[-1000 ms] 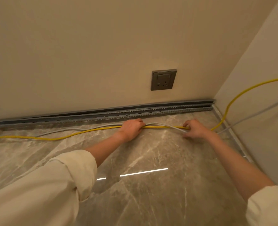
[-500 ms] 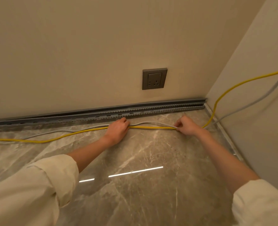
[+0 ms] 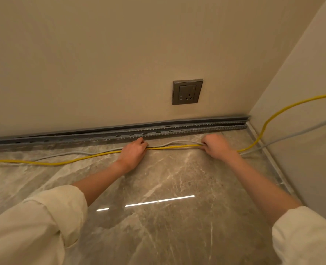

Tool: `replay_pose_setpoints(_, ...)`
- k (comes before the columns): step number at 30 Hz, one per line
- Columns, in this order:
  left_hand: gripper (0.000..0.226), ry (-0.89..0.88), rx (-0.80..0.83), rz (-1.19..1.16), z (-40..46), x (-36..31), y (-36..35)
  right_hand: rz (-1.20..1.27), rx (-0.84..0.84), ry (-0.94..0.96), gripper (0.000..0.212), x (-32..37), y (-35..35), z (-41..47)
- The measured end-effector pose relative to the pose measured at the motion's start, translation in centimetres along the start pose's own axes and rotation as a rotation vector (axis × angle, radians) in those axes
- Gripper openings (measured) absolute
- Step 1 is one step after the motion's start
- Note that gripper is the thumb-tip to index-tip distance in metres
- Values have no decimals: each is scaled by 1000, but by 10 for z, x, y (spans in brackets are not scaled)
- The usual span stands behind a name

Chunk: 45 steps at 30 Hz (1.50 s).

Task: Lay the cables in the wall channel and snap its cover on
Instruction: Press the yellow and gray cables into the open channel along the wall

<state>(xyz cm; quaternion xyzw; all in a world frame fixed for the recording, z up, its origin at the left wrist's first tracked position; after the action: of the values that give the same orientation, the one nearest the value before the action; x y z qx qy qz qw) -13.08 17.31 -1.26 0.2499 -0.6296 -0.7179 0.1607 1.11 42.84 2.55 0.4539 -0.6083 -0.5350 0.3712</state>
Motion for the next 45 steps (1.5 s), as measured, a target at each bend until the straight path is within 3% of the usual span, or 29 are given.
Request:
replay_pose_setpoints(5,34,73,11,102,-11,11,6,-163,-124,-57,13,-6,27,13)
replay_pose_setpoints(9,20,186,-14,164,-15,28,24,-149,-168,-154,16,-8,35,21)
replay_pose_setpoints(16,5,182,-377,143,0,41,74,-201,-243,-147,26,-13,25,17)
replay_pose_setpoints(20,13,158,-270,107,13,44,68,-291,-235,-159,31,-9,24,17)
replay_pose_setpoints(25,20,165,-205,56,8,44,53,-21,-108,-160,40,-9,15,16)
replay_pose_setpoints(28,20,175,-174,38,9,44,47,120,-149,-148,23,-12,16,18)
replay_pose_setpoints(31,20,176,-175,6,7,43,43,281,-125,-243,58,-12,17,21)
replay_pose_setpoints(45,16,235,-231,-196,1,46,31,281,-108,-385,62,-12,11,40)
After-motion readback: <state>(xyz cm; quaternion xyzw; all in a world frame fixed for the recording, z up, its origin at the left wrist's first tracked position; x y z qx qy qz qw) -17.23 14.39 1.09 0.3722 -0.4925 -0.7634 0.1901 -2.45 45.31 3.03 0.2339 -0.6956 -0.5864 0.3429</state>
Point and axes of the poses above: each hand's wrist, its own z-axis towards the middle knuckle, its own y-axis out of the back of the hand, x = y × z, the point moved 3 cm from there along z, towards the middle knuckle, and after that the axes turned 1 degree about -z, right-handed, at the moved point
